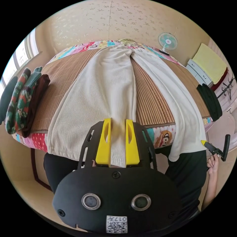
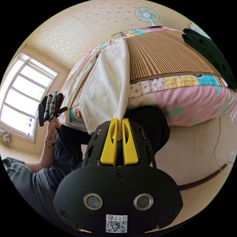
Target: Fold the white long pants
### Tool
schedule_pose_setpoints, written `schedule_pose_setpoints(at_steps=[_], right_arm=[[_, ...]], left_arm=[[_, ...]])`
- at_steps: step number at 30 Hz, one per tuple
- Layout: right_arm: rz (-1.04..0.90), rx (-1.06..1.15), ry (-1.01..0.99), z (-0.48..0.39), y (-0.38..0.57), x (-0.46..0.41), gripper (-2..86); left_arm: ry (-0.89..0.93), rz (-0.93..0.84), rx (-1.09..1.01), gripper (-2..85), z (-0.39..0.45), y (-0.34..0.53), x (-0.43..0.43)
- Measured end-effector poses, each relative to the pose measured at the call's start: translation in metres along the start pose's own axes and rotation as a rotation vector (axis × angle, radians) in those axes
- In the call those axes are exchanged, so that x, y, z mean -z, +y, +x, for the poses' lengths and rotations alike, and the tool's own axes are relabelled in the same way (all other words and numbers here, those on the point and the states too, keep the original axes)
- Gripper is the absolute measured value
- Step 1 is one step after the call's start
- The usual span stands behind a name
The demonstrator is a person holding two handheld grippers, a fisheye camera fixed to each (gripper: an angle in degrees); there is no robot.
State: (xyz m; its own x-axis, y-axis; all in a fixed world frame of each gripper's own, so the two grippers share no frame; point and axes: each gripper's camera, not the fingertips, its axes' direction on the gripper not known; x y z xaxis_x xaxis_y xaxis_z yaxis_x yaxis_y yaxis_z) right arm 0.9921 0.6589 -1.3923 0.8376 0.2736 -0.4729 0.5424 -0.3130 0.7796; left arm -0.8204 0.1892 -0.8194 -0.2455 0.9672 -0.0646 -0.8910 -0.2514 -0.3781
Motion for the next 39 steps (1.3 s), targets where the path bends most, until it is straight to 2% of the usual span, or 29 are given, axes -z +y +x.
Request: schedule_pose_setpoints(at_steps=[7, 12, 17, 21, 34, 39], right_arm=[[0.039, -0.107, -0.138, 0.024, 0.011, 0.009, 3.1], [0.03, -0.107, -0.129, 0.024, 0.017, 0.013, 3.0], [0.039, -0.097, -0.1, 0.02, 0.025, 0.013, 3.0], [0.068, -0.056, -0.07, 0.016, 0.035, 0.013, 3.0], [0.04, -0.042, -0.01, 0.003, 0.05, 0.009, 3.0], [0.042, -0.049, -0.028, 0.005, 0.059, 0.01, 2.9]], left_arm=[[0.061, -0.067, -0.118, 5.3, 0.025, 0.031, 0.022], [0.193, -0.08, -0.059, 9.5, -0.006, 0.044, 0.046], [0.012, 0.09, 0.09, 12.9, -0.073, 0.042, 0.089], [-0.134, -0.036, 0.121, 14.3, -0.103, 0.048, 0.063], [-0.098, -0.018, 0.123, 11.0, -0.117, 0.056, 0.068], [-0.036, -0.013, 0.125, 5.9, -0.128, 0.056, 0.086]])
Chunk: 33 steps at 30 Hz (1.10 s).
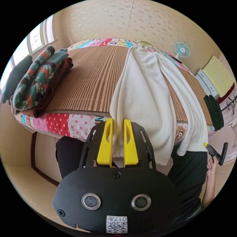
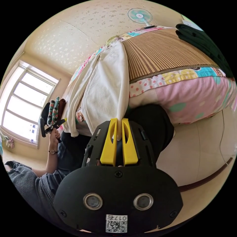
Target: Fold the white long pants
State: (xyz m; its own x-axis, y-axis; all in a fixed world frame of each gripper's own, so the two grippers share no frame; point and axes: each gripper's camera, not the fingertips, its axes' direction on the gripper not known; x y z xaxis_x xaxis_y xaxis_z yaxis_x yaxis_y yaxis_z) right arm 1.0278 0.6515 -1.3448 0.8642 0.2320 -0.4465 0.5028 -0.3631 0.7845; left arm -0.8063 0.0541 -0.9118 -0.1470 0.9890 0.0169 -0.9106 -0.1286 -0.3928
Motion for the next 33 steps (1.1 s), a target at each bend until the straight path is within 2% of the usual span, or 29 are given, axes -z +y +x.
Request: schedule_pose_setpoints(at_steps=[6, 8, 11, 13, 17, 19, 22, 24, 27, 33], right_arm=[[0.001, -0.002, -0.002, 0.0, 0.011, 0.003, 3.0], [-0.001, 0.004, 0.009, -0.002, 0.015, 0.003, 3.0], [0.001, 0.012, 0.017, -0.003, 0.021, 0.004, 3.1], [0.003, 0.007, 0.005, -0.002, 0.026, 0.005, 3.1], [0.009, 0.013, 0.018, -0.007, 0.034, 0.012, 3.1], [0.056, 0.098, -0.013, -0.028, 0.043, 0.028, 3.0], [0.104, 0.253, -0.101, -0.07, 0.049, 0.045, 3.0], [0.098, 0.327, -0.115, -0.096, 0.048, 0.045, 3.0], [0.066, 0.449, -0.11, -0.135, 0.045, 0.034, 3.0], [0.008, 0.55, -0.107, -0.175, 0.041, 0.003, 3.3]], left_arm=[[0.212, 0.061, 0.0, 4.8, -0.03, -0.005, 0.059], [0.215, 0.038, -0.003, 4.7, -0.044, -0.01, 0.069], [0.107, -0.099, 0.034, 4.9, -0.066, -0.016, 0.042], [0.139, -0.147, 0.094, 5.1, -0.081, -0.011, 0.025], [0.137, 0.001, 0.126, 8.9, -0.09, 0.002, 0.056], [0.202, 0.074, 0.094, 10.5, -0.082, 0.0, 0.08], [0.467, 0.05, -0.043, 11.7, -0.043, -0.016, 0.096], [0.686, -0.049, -0.186, 13.0, 0.012, -0.035, 0.09], [0.764, -0.136, -0.341, 15.3, 0.085, -0.055, 0.08], [0.687, -0.241, -0.491, 17.4, 0.174, -0.087, 0.046]])
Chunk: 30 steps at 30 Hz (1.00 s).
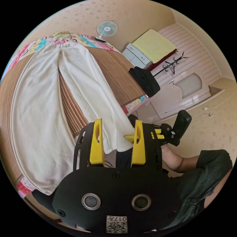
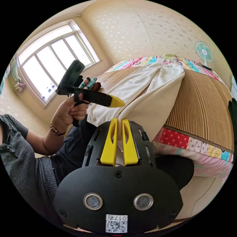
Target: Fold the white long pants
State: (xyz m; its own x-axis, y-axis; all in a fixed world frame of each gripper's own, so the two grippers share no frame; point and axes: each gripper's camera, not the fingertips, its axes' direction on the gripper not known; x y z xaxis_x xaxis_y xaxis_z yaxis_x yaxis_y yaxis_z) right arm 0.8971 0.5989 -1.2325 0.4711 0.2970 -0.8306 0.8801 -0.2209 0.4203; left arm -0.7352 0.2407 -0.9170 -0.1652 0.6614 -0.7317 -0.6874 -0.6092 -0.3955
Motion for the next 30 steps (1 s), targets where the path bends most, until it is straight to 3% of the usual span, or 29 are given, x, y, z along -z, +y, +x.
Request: schedule_pose_setpoints(at_steps=[6, 12, 17, 22, 30], right_arm=[[-0.068, 0.034, -0.074, 0.001, -0.008, -0.025, 4.2], [-0.136, 0.137, -0.287, 0.064, -0.038, -0.006, 6.0], [-0.007, -0.102, -0.239, 0.204, -0.124, 0.011, 10.6], [0.04, -0.423, -0.204, 0.376, -0.265, -0.044, 16.6], [0.173, -0.693, -0.103, 0.473, -0.393, -0.128, 16.1]], left_arm=[[-0.083, -0.076, -0.055, 5.4, -0.013, -0.016, -0.029], [-0.007, -0.039, 0.002, 4.0, -0.064, 0.005, -0.026], [0.078, -0.028, 0.096, 3.9, -0.108, 0.02, -0.033], [0.111, -0.022, 0.112, 3.9, -0.121, 0.018, -0.028], [0.119, -0.015, 0.102, 3.7, -0.129, 0.01, -0.013]])
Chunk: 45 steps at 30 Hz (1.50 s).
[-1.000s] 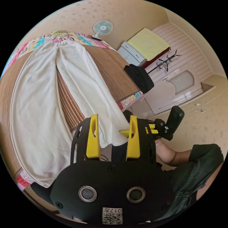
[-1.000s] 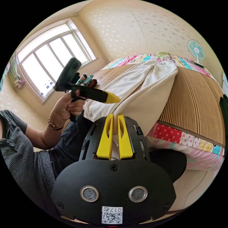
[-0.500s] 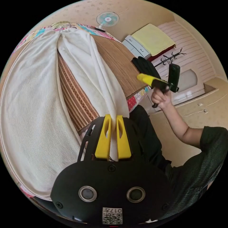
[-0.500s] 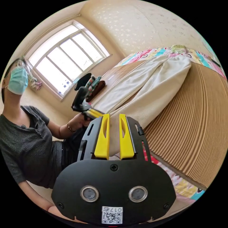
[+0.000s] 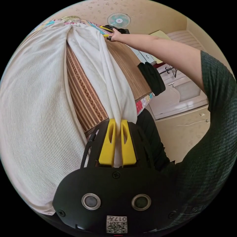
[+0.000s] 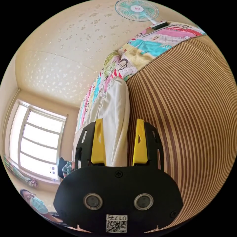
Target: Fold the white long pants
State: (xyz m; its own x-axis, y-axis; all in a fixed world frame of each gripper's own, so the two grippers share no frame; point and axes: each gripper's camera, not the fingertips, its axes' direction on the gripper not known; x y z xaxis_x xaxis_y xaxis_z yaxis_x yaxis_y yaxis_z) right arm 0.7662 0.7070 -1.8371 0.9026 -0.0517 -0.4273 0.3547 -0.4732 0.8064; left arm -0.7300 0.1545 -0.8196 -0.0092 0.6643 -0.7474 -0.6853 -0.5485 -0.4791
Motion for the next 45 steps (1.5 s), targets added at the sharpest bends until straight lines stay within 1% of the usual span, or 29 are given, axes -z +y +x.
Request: schedule_pose_setpoints(at_steps=[2, 3, 5, 6, 7, 8, 10, 11, 12, 13, 14, 15, 16, 17, 18, 19, 21, 23, 24, 27, 30, 32, 33, 36, 37, 41, 42, 44, 45], right_arm=[[0.024, -0.036, 0.034, -0.002, -0.007, -0.017, 12.6], [0.031, -0.047, 0.075, -0.007, -0.009, -0.026, 8.9], [0.041, 0.001, 0.116, -0.026, -0.01, -0.035, 6.2], [0.072, 0.068, 0.197, -0.05, -0.006, -0.035, 5.5], [0.156, 0.146, 0.39, -0.089, 0.004, -0.033, 5.2], [0.202, 0.201, 0.494, -0.113, 0.012, -0.035, 5.1], [0.241, 0.62, 0.757, -0.225, 0.054, -0.075, 4.9], [0.254, 0.71, 0.809, -0.25, 0.067, -0.087, 4.9], [0.302, 0.849, 0.868, -0.297, 0.092, -0.108, 5.0], [0.336, 0.923, 0.851, -0.334, 0.108, -0.125, 5.1], [0.336, 0.94, 0.818, -0.351, 0.113, -0.133, 5.2], [0.291, 0.944, 0.722, -0.378, 0.116, -0.152, 5.5], [0.231, 0.894, 0.626, -0.398, 0.114, -0.172, 6.0], [0.195, 0.863, 0.575, -0.405, 0.111, -0.184, 6.2], [0.104, 0.793, 0.494, -0.412, 0.107, -0.208, 6.7], [0.044, 0.71, 0.45, -0.414, 0.106, -0.227, 6.5], [0.032, 0.62, 0.403, -0.41, 0.118, -0.237, 6.5], [-0.004, 0.647, 0.363, -0.406, 0.142, -0.237, 7.0], [-0.052, 0.706, 0.357, -0.401, 0.164, -0.231, 7.4], [-0.161, 0.826, 0.363, -0.365, 0.231, -0.19, 8.4], [-0.256, 0.848, 0.366, -0.304, 0.296, -0.125, 10.0], [-0.301, 0.79, 0.362, -0.259, 0.331, -0.085, 11.2], [-0.337, 0.713, 0.345, -0.228, 0.352, -0.063, 11.8], [-0.421, 0.551, 0.22, -0.164, 0.408, -0.025, 12.3], [-0.411, 0.499, 0.18, -0.147, 0.43, -0.015, 12.4], [-0.359, 0.409, 0.097, -0.124, 0.484, -0.009, 11.8], [-0.368, 0.38, 0.07, -0.119, 0.495, -0.017, 10.8], [-0.427, 0.333, 0.055, -0.112, 0.503, -0.033, 7.6], [-0.465, 0.308, 0.09, -0.109, 0.504, -0.042, 3.9]], left_arm=[[0.028, 0.007, 0.01, 3.5, -0.005, -0.001, 0.005], [0.052, 0.013, 0.014, 3.1, -0.007, -0.002, 0.01], [0.104, 0.029, -0.006, 2.3, -0.004, 0.001, 0.026], [0.167, 0.055, -0.012, 1.9, -0.003, 0.006, 0.043], [0.202, 0.076, -0.007, 1.7, -0.004, 0.011, 0.054], [0.267, 0.133, 0.008, 1.4, -0.007, 0.025, 0.079], [0.331, 0.195, 0.019, 1.3, -0.012, 0.05, 0.117], [0.332, 0.239, 0.046, 1.4, -0.018, 0.069, 0.14], [0.299, 0.28, 0.099, 1.6, -0.026, 0.089, 0.162], [0.275, 0.297, 0.134, 1.8, -0.032, 0.099, 0.172], [0.218, 0.332, 0.208, 2.1, -0.043, 0.118, 0.191], [0.151, 0.37, 0.273, 2.6, -0.054, 0.135, 0.209], [0.112, 0.39, 0.306, 2.9, -0.059, 0.144, 0.217], [0.032, 0.414, 0.373, 3.5, -0.07, 0.158, 0.23], [-0.049, 0.412, 0.426, 4.2, -0.08, 0.167, 0.239], [-0.084, 0.401, 0.446, 4.5, -0.084, 0.17, 0.242], [-0.178, 0.335, 0.47, 5.0, -0.093, 0.173, 0.246], [-0.18, 0.297, 0.439, 5.1, -0.094, 0.17, 0.244], [-0.176, 0.289, 0.409, 5.2, -0.091, 0.168, 0.243], [-0.224, 0.267, 0.335, 6.3, -0.078, 0.156, 0.238], [-0.265, 0.213, 0.275, 8.9, -0.064, 0.141, 0.226], [-0.309, 0.202, 0.251, 9.9, -0.054, 0.134, 0.219], [-0.345, 0.19, 0.245, 10.0, -0.049, 0.13, 0.213], [-0.412, 0.173, 0.29, 9.6, -0.046, 0.118, 0.196], [-0.412, 0.166, 0.306, 9.4, -0.046, 0.116, 0.194], [-0.5, 0.112, 0.318, 6.7, -0.027, 0.103, 0.189], [-0.493, 0.104, 0.309, 5.2, -0.023, 0.102, 0.186], [-0.502, 0.091, 0.301, 4.3, -0.017, 0.101, 0.189], [-0.5, 0.081, 0.287, 3.7, -0.011, 0.101, 0.196]])
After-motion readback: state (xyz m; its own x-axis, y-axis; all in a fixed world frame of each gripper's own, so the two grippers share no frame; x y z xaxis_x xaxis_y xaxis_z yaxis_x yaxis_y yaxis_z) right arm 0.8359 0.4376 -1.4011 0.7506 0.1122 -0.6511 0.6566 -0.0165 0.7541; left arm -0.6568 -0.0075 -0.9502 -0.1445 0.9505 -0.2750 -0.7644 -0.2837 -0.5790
